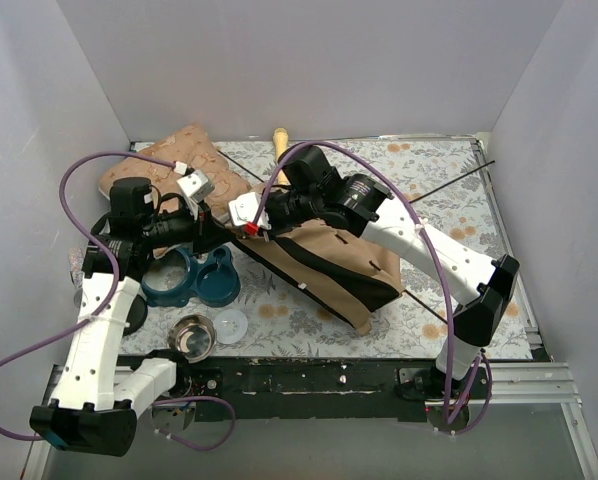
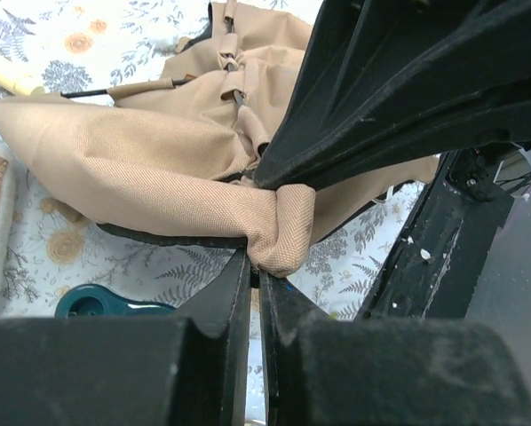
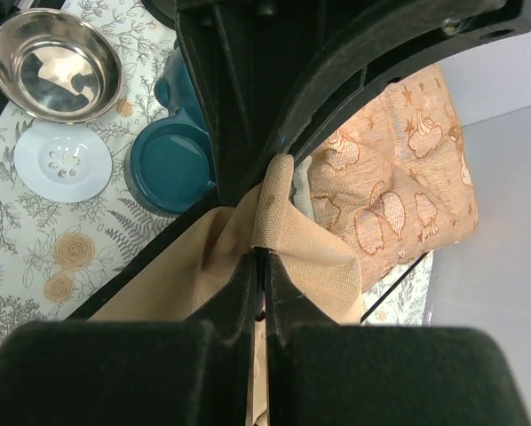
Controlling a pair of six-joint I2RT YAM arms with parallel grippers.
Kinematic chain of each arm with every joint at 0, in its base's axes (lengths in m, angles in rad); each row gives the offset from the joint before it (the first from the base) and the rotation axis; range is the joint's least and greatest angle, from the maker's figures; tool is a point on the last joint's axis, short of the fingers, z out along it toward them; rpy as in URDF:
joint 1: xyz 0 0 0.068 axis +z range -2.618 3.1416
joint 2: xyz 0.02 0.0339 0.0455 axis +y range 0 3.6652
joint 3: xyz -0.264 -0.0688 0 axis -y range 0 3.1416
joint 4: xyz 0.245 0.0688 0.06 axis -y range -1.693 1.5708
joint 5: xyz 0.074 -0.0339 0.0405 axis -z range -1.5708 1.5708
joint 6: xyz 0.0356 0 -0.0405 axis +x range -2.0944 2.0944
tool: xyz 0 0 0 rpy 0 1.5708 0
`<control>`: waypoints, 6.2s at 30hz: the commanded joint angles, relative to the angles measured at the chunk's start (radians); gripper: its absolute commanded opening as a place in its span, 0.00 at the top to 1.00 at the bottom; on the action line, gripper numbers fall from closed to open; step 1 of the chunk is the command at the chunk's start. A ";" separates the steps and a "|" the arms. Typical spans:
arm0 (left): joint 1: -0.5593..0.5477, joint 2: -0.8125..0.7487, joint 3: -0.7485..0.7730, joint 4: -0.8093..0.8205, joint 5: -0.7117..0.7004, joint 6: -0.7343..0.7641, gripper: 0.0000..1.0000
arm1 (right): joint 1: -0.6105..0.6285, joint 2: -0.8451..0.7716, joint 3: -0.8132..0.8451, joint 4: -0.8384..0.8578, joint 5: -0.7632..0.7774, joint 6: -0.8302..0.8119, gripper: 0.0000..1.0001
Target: Set up the pet tent
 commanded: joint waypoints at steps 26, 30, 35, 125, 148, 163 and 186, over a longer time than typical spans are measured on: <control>0.003 -0.052 -0.051 -0.014 -0.077 0.063 1.00 | -0.119 -0.048 -0.033 -0.039 -0.066 0.056 0.59; 0.004 -0.043 -0.045 -0.026 -0.075 0.074 1.00 | -0.118 -0.029 -0.002 -0.016 -0.135 0.109 0.62; 0.004 -0.037 -0.034 -0.049 -0.092 0.080 1.00 | -0.102 0.011 0.038 -0.007 -0.203 0.198 0.65; 0.004 0.012 -0.002 -0.258 -0.407 0.330 1.00 | -0.251 0.150 -0.335 0.467 -0.320 0.125 0.64; 0.004 0.060 0.148 -0.432 -0.367 0.283 0.52 | -0.181 0.060 -0.419 0.509 -0.336 0.048 0.99; 0.004 0.195 0.308 -0.425 -0.364 0.068 0.03 | -0.142 0.058 -0.461 0.469 -0.326 0.022 0.89; 0.003 0.325 0.297 0.043 -0.367 -0.081 0.02 | -0.834 -0.140 -0.651 0.401 -0.010 0.924 0.30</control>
